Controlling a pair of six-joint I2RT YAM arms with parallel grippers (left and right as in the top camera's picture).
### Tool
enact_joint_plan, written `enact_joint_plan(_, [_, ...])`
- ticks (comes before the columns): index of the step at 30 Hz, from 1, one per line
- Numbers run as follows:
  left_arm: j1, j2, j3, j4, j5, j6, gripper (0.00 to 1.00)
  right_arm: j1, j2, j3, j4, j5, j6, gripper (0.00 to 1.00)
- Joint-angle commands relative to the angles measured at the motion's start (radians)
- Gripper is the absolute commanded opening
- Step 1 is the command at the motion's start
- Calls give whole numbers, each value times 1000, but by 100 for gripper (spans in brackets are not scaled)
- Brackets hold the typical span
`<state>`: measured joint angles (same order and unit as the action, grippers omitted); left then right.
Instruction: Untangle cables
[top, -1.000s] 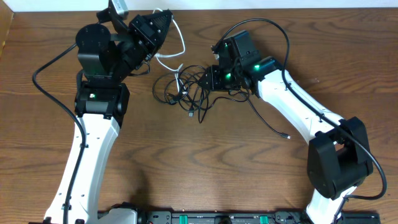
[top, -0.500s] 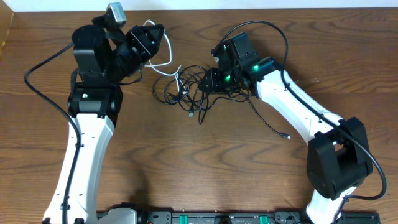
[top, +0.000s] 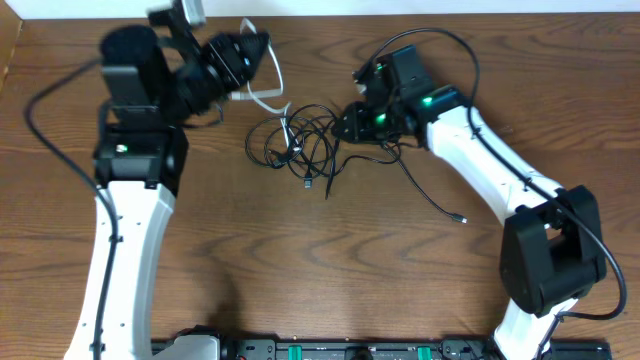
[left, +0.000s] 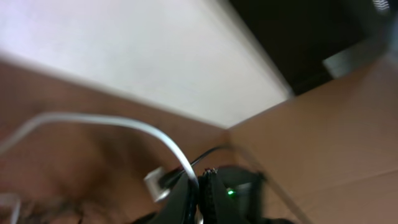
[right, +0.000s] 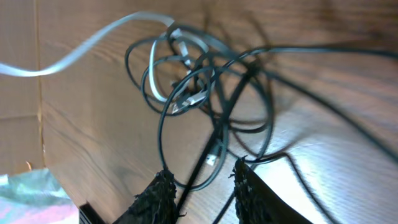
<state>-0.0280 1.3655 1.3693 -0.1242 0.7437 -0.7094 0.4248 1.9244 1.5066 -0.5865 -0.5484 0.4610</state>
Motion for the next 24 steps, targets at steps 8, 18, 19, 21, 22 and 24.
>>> enact_joint_plan(8, [13, -14, 282, 54, 11, -84, 8, -74, -18, 22, -1, -115, -75, 30])
enact_joint_plan(18, [46, -14, 373, 367, -56, -351, 8, -74, -154, 71, 12, -117, -103, 36])
enact_joint_plan(19, [46, -14, 379, 375, -56, -367, 8, -73, -167, 71, 19, -117, -103, 37])
enact_joint_plan(21, [44, -14, 386, 377, -55, -392, 8, -66, -198, 71, 37, -117, -103, 39])
enact_joint_plan(22, [43, -14, 386, 377, -55, -403, 8, -61, -211, 71, 46, -117, -103, 40])
enact_joint_plan(24, [43, -14, 386, 377, -52, -419, 8, -44, -229, 71, 64, -117, -103, 42])
